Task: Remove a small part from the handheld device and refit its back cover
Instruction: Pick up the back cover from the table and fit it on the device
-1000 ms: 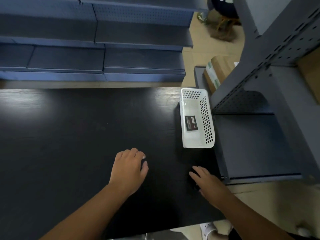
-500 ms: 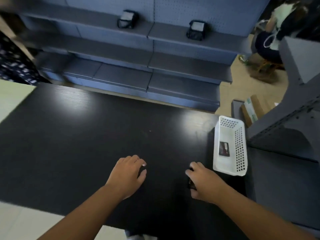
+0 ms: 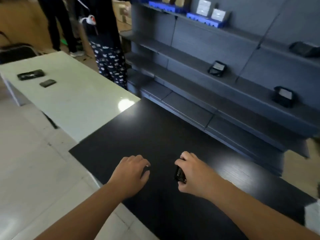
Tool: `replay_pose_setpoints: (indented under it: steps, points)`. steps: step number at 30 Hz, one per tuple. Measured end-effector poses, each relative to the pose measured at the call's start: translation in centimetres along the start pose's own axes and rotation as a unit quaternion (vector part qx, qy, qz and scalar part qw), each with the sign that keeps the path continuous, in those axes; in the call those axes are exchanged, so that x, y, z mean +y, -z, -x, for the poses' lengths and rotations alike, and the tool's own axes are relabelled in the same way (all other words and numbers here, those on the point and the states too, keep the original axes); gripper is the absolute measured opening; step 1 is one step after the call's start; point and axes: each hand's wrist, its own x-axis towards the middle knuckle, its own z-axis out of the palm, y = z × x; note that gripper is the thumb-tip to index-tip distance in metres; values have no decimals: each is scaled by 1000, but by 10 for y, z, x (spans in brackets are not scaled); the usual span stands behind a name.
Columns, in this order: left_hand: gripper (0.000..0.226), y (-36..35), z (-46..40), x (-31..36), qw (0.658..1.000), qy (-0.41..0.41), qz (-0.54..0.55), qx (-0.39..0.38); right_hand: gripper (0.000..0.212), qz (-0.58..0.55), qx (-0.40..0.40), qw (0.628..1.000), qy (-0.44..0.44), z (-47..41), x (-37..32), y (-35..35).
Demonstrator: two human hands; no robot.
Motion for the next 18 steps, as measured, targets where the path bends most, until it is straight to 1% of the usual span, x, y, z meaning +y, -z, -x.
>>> replay_pose_setpoints:
  steps: [4,10,13,18]
  points:
    - [36,34,17,-94,999,48,-6,20,40,15,-7,999,38,-86,-68,18]
    - [37,72,36,-207,992,123,-1,24,41,42,-41,994,95,-201,-155,33]
    - [36,85,34,-265,988,153,2,21,43,61,-55,990,115,-259,-190,34]
    - [37,112,12,-361,981,191,2,18,39,85,-62,983,150,-369,-243,39]
